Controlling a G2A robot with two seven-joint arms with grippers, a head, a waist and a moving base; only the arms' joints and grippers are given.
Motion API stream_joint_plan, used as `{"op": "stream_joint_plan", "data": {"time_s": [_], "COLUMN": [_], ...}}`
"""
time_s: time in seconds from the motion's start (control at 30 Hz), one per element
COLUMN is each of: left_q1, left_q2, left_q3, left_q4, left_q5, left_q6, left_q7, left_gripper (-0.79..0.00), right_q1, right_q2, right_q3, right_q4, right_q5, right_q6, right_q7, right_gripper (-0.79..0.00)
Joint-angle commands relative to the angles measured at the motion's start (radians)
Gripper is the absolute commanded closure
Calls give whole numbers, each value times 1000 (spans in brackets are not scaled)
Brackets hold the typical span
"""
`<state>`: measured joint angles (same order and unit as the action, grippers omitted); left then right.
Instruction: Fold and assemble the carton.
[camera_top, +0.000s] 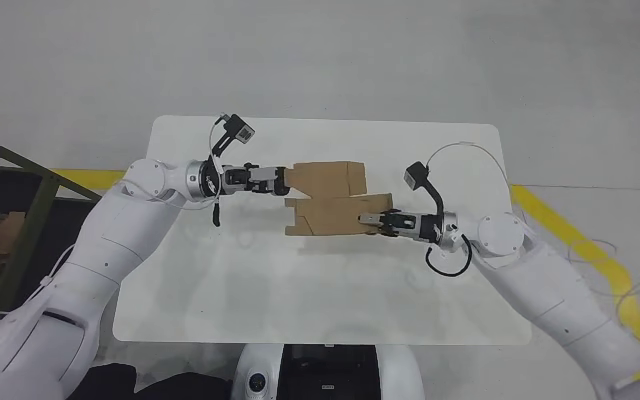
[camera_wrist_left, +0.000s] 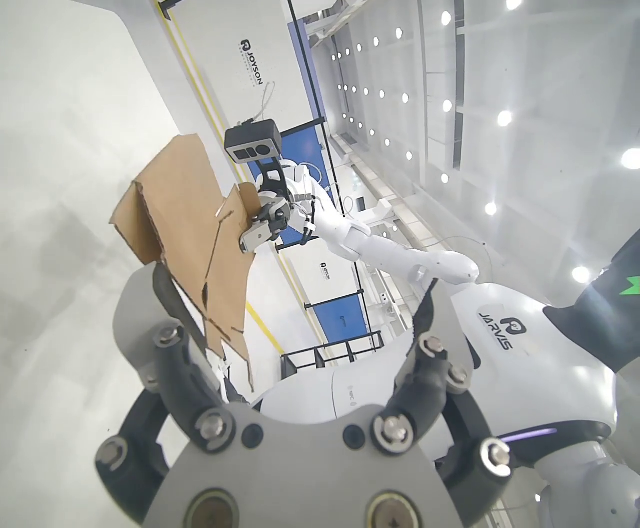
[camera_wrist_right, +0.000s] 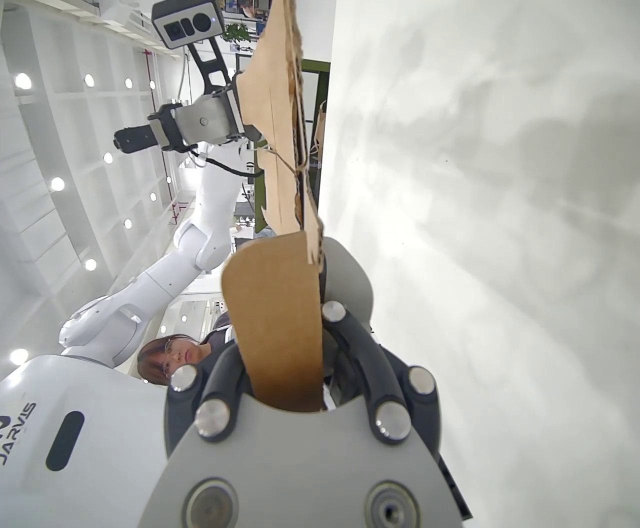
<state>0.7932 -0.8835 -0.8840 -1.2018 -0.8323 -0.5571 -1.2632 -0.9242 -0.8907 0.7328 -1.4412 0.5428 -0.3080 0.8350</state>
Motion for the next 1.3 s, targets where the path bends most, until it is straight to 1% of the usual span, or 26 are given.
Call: {"op": "stream_joint_plan", "data": {"time_s": [0.0, 0.2, 0.47, 0.77, 0.93, 1.27], "left_q1": [3, 1, -22, -43, -42, -27], "left_q2": [0, -7, -36, -60, -66, -67], "left_q3": [-10, -22, 5, 21, 19, -4], "left_q4": [-11, -25, 34, 69, 73, 86], "left_q5": [3, 18, 30, 61, 89, 132], "left_q6": [4, 11, 11, 17, 17, 33], "left_q7": [-4, -11, -11, -17, -17, -32], "left_gripper": [-785, -785, -785, -785, -785, -779], "right_q1": [-6, -19, -43, -70, -84, -106], "right_q2": [-2, -8, -13, -16, -19, -24], "right_q3": [5, 19, 45, 77, 94, 130], "right_q4": [-6, -25, -66, -98, -104, -118], "right_q5": [-9, -33, -69, -97, -108, -131], "right_q6": [3, 9, 15, 21, 29, 36], "right_q7": [0, 5, 4, 0, -6, -18], "right_gripper": [0, 0, 0, 0, 0, 0]}}
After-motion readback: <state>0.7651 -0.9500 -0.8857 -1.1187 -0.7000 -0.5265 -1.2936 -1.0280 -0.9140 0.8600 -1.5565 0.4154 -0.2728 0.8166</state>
